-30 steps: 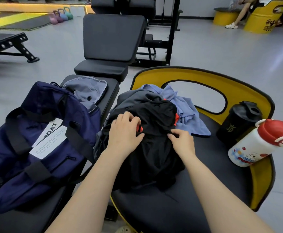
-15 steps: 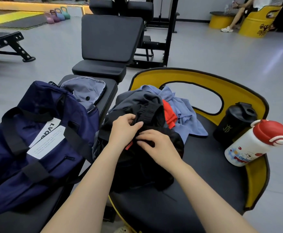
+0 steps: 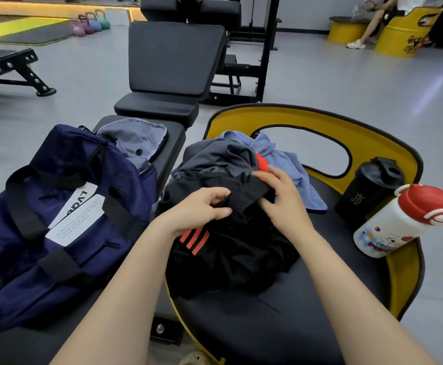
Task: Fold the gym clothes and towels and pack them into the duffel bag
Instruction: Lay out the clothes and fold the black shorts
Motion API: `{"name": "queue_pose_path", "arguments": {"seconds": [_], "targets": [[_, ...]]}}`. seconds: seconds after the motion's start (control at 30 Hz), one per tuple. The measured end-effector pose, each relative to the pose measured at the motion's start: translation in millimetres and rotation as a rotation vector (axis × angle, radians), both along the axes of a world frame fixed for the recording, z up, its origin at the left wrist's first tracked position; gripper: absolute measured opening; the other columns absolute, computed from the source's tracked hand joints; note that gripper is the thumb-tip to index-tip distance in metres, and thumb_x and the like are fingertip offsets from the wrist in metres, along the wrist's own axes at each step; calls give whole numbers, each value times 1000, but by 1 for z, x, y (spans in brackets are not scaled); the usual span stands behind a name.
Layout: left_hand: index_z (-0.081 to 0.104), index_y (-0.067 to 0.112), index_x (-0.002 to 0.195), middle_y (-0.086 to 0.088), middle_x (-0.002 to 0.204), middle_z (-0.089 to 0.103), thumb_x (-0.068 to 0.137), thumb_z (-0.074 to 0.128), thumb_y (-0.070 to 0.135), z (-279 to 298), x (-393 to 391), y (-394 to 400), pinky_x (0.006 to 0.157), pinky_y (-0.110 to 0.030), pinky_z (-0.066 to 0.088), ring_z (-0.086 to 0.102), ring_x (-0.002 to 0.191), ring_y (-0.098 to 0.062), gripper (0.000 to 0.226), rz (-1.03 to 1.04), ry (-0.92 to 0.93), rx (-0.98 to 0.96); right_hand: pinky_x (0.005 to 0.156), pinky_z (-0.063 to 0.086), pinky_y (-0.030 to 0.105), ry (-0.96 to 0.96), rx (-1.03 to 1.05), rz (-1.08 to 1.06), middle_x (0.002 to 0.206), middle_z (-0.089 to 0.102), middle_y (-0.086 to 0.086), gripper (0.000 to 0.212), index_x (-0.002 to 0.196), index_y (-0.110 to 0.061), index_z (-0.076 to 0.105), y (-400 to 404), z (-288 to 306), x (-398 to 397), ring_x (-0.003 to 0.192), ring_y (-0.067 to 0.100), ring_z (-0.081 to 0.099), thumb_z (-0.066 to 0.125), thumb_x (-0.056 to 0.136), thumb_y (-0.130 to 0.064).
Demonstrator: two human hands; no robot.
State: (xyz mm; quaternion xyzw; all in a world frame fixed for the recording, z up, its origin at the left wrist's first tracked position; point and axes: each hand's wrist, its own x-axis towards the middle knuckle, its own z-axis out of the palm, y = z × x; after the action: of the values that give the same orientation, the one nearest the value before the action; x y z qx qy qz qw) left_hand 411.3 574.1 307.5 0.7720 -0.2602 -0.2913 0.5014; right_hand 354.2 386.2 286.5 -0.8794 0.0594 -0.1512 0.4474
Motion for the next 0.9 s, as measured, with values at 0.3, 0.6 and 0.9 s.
{"name": "queue_pose_path", "arguments": {"seconds": [0.3,0.6,0.9], "targets": [[54,32,110,9,109,56,82,65,13,10,-7,-13,79,-22,43,53,86,-4,35,383,-592,11,70,47,16,-28,128,-108,96,70,-4,32,103,-23,70,5,28,-1,87,5,63,54,84,-3],[54,28,127,12,113,62,81,71,10,27,-15,-11,98,-18,38,54,111,-4,52,82,-546,9,76,53,31,21,195,198,85,67,-7,34,87,-25,58,14,48,-10,80,13,64,59,84,9],[67,31,88,22,85,65,82,69,5,47,-24,-4,81,-5,40,58,85,11,27,277,-571,-248,96,30,17,453,-88,192,144,43,-3,75,146,-22,35,-16,21,-28,135,16,38,74,82,-14]]}}
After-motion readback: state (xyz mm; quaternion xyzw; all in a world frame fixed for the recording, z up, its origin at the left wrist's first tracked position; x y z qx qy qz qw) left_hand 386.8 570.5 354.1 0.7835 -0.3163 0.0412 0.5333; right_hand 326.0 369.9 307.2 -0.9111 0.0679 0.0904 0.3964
